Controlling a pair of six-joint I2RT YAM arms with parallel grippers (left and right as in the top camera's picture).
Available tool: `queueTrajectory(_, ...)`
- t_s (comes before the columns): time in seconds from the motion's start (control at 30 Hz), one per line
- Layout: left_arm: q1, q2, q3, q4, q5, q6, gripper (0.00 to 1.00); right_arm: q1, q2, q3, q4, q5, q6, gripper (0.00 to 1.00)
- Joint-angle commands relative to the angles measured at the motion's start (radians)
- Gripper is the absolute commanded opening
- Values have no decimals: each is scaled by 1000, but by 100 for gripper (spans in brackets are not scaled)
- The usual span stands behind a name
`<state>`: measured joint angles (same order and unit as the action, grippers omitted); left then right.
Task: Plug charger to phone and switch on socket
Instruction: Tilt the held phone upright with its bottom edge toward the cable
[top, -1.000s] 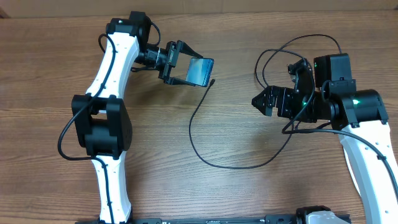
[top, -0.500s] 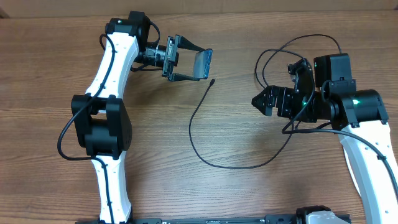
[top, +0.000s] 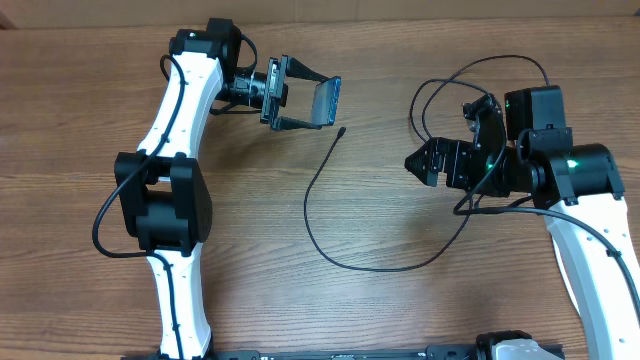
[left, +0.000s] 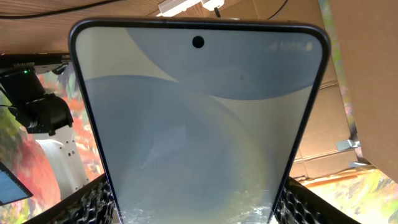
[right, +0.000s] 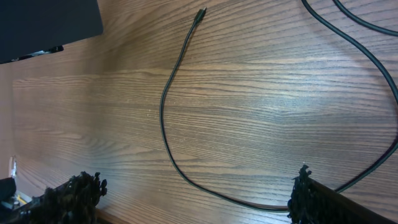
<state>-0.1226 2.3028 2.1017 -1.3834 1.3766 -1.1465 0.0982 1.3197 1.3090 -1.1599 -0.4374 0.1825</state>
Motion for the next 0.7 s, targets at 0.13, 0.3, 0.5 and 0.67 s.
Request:
queueTrajectory(0.13,-1,0,29,0,56,-13,59,-4,1,27,7,9,0,100)
queueTrajectory(0.3,-1,1,29,0,49,-13,59,-4,1,27,7,10,0,100)
queueTrajectory(0.5,-1,0,29,0,-13,-12,60,-4,1,27,7,10,0,100)
queueTrajectory(0.67,0,1,28,0,-96,-13,62,-4,1,27,6,10,-1,100)
